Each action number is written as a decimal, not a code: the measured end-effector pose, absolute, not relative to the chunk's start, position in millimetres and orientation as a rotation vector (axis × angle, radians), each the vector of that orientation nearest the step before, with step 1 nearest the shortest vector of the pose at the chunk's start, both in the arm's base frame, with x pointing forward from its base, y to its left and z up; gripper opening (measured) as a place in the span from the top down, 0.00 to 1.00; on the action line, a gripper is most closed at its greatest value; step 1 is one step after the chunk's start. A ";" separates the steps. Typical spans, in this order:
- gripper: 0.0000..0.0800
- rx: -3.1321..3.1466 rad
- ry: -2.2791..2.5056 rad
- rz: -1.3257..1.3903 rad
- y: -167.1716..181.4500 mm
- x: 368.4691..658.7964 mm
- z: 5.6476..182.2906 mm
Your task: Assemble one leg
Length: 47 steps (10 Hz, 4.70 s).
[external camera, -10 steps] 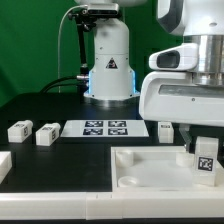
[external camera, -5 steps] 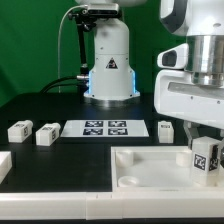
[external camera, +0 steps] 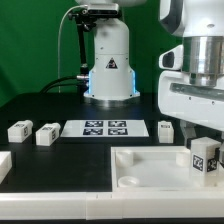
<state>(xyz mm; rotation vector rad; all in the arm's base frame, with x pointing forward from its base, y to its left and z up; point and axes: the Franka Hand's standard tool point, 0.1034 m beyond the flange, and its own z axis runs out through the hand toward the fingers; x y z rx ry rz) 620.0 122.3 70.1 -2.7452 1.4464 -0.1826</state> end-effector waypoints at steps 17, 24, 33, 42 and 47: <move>0.30 -3.139 -0.849 -0.171 118.8 622.3 71.8; 0.63 -3.210 -0.193 -0.219 120.8 621.5 71.2; 0.63 -2.726 1.531 -0.237 125.4 619.5 68.9; 0.19 -3.066 0.715 -0.267 127.1 620.7 66.5; 0.19 -3.194 -0.393 -0.262 115.4 628.9 71.3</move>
Offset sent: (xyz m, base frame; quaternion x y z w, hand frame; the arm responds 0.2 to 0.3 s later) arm -0.0016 0.0051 0.0020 0.0166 -0.0197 -0.3245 0.9455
